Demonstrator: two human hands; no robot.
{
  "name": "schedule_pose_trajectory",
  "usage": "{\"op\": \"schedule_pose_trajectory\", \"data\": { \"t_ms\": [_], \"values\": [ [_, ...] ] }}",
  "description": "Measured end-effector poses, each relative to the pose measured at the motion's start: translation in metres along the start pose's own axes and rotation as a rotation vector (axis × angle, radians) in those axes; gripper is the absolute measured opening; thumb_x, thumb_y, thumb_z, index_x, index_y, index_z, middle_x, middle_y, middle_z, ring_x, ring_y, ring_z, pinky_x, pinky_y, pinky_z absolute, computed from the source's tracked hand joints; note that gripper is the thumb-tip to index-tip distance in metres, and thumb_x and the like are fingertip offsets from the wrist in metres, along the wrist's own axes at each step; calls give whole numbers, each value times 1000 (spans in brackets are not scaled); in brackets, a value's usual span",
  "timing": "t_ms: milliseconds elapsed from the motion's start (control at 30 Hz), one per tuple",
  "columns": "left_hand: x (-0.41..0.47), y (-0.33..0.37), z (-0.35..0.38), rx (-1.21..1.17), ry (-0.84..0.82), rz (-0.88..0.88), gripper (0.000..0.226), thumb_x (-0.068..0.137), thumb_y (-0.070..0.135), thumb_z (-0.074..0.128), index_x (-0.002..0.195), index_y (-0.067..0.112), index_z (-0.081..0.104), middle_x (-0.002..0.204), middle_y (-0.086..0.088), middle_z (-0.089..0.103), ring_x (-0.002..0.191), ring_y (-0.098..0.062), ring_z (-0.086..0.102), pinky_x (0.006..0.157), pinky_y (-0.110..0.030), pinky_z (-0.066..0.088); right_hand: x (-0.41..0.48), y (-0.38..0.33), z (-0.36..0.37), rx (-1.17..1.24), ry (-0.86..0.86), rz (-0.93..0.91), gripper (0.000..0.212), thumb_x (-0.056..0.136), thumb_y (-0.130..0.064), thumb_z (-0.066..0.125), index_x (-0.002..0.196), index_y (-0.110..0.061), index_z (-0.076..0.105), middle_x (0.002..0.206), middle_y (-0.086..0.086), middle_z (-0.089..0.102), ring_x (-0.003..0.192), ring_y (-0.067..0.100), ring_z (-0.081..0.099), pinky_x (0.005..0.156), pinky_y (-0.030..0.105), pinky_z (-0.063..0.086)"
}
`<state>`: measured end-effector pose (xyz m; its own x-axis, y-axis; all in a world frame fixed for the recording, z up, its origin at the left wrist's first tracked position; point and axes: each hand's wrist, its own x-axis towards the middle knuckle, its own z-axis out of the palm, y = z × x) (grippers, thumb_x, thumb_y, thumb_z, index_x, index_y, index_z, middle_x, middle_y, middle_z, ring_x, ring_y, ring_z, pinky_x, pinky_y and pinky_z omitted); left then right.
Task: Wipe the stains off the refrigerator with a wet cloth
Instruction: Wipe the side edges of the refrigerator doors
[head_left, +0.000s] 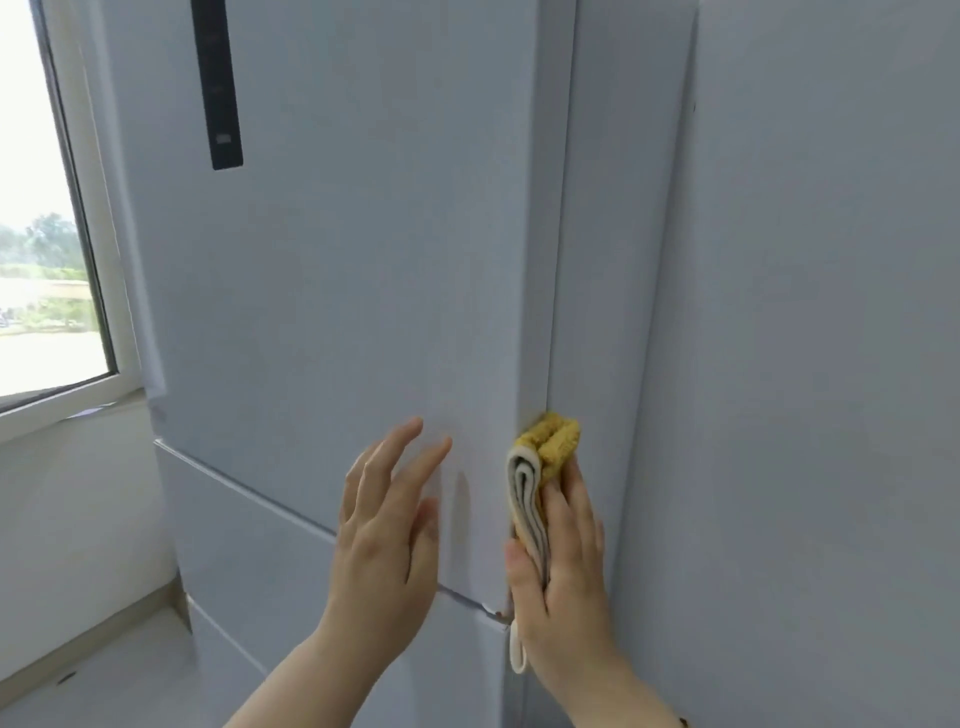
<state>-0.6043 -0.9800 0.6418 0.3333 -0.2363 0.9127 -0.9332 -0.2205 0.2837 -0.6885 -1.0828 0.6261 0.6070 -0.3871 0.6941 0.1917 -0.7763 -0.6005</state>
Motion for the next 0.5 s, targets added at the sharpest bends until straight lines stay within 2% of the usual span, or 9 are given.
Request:
{"op": "schedule_pose_trajectory", "data": {
  "t_ms": [33,100,167,233,300,367,433,500],
  "values": [
    [-18,-4,4,9,-13,-18,42,83,17,33,123,28,42,132,5,36,123,-12,31,105,-10,16,4,0,-4,23,-11,0,57,77,-54,25,126,-66,-4,135,-50,-14,123,-28,-7,99,-5,-3],
    [-49,-14,10,-3,-79,-59,49,84,18,34,129,37,35,141,17,30,127,-11,30,106,-10,13,15,-3,-14,66,-32,-10,48,82,-50,31,121,-59,6,137,-41,-7,123,-29,-5,98,-7,-2],
    [-64,-25,16,11,-157,-41,60,85,18,33,138,43,20,149,28,8,137,0,14,109,-9,8,26,-9,-20,90,-56,-10,46,86,-37,34,118,-59,9,137,-39,-4,123,-29,-4,99,-7,0],
    [-67,-30,20,30,-220,-8,65,85,17,32,142,40,12,151,27,-3,139,4,2,111,-11,5,23,-4,-20,94,-60,-38,48,89,-32,35,120,-60,11,138,-38,-2,127,-26,-1,101,-5,2],
    [-66,-32,20,28,-261,0,68,85,17,31,144,39,5,151,25,-6,139,3,-2,112,-12,3,5,9,-12,103,-59,-38,48,89,-38,33,123,-65,12,142,-39,-1,131,-21,1,103,-3,5],
    [-67,-35,19,33,-278,17,70,84,16,31,144,38,2,151,25,-8,139,3,-3,112,-12,3,-24,24,3,120,-81,55,49,84,-45,29,121,-72,11,139,-48,-2,132,-21,3,102,-4,6],
    [-70,-39,18,36,-290,25,71,84,15,31,144,39,2,151,24,-8,139,3,-4,112,-12,2,-57,38,20,139,-87,177,48,82,-49,28,124,-65,13,137,-51,-2,130,-22,4,101,-5,7],
    [-70,-39,19,32,-297,15,69,83,15,30,143,39,6,153,18,-3,139,4,-6,112,-12,0,-80,46,32,139,-78,247,46,83,-49,29,126,-55,15,142,-44,1,129,-24,5,100,-5,8]
  ]
}}
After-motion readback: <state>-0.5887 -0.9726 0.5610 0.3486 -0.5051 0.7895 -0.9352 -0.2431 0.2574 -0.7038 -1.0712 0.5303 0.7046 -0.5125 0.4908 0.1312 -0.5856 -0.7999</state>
